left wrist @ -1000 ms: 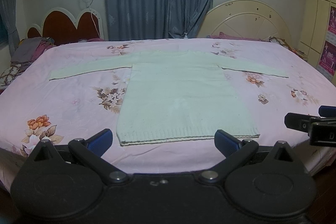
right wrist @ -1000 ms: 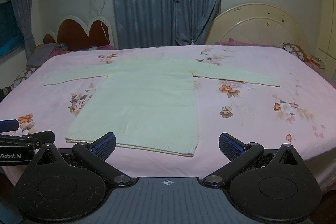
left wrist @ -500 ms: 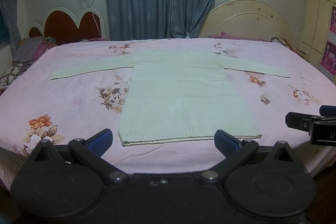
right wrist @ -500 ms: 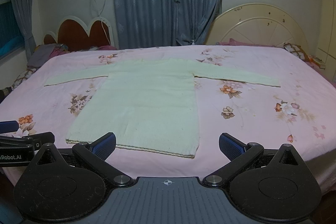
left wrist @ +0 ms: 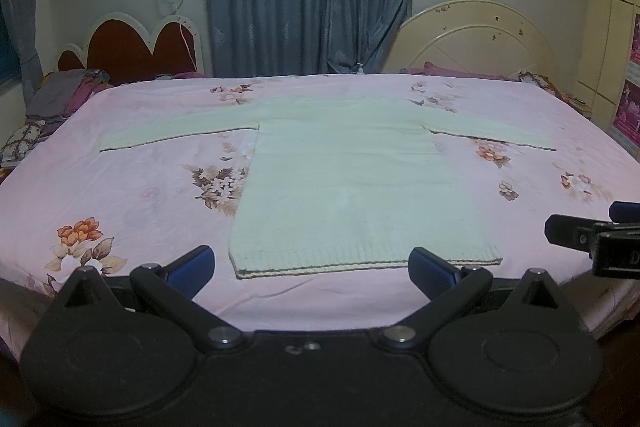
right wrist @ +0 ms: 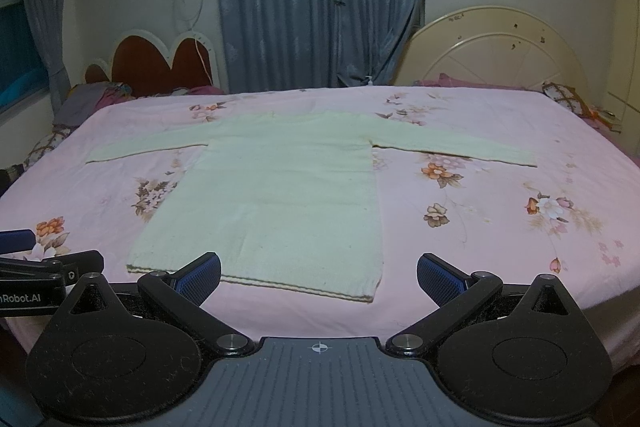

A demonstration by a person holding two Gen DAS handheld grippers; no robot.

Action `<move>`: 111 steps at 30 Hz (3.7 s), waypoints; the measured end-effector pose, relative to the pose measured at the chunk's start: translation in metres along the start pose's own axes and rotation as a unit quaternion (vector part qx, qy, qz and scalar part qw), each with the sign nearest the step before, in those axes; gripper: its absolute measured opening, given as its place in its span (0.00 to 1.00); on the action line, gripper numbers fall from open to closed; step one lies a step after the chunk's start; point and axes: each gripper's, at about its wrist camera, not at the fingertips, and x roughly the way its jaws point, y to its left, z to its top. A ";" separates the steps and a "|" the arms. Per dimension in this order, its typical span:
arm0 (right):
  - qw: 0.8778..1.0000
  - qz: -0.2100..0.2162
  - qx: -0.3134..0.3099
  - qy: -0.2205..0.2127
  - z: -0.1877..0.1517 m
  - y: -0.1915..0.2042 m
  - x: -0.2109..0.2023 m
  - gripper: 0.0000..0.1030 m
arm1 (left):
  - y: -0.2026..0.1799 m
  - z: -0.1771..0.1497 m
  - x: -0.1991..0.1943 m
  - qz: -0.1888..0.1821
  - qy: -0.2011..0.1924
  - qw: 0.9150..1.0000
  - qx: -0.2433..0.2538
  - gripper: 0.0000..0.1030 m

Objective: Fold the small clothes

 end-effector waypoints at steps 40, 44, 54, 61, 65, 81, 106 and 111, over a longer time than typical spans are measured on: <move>1.000 -0.025 0.011 -0.001 0.023 -0.012 0.039 1.00 | 0.007 0.035 0.044 -0.012 -0.004 1.000 0.014 1.00; 0.999 -0.035 0.018 -0.002 0.036 -0.015 0.060 1.00 | 0.011 0.048 0.066 -0.018 -0.003 1.000 0.019 1.00; 0.998 -0.056 0.040 -0.012 0.076 -0.008 0.115 1.00 | 0.029 0.092 0.119 -0.040 -0.008 0.998 0.044 1.00; 0.996 -0.077 0.042 -0.016 0.098 0.000 0.140 1.00 | 0.046 0.108 0.143 -0.052 -0.005 0.998 0.042 1.00; 0.995 -0.091 0.032 -0.010 0.106 0.003 0.150 1.00 | 0.050 0.112 0.154 -0.066 0.000 0.997 0.035 1.00; 0.992 -0.118 0.035 -0.017 0.135 -0.051 0.188 1.00 | 0.012 0.145 0.201 -0.075 -0.008 0.997 0.035 1.00; 0.935 -0.198 0.295 -0.009 0.130 -0.374 0.324 0.47 | -0.129 0.201 0.370 -0.105 0.113 0.987 0.034 0.99; 0.916 -0.184 0.356 0.008 0.111 -0.418 0.345 0.47 | -0.136 0.203 0.388 -0.088 0.136 0.986 0.028 0.99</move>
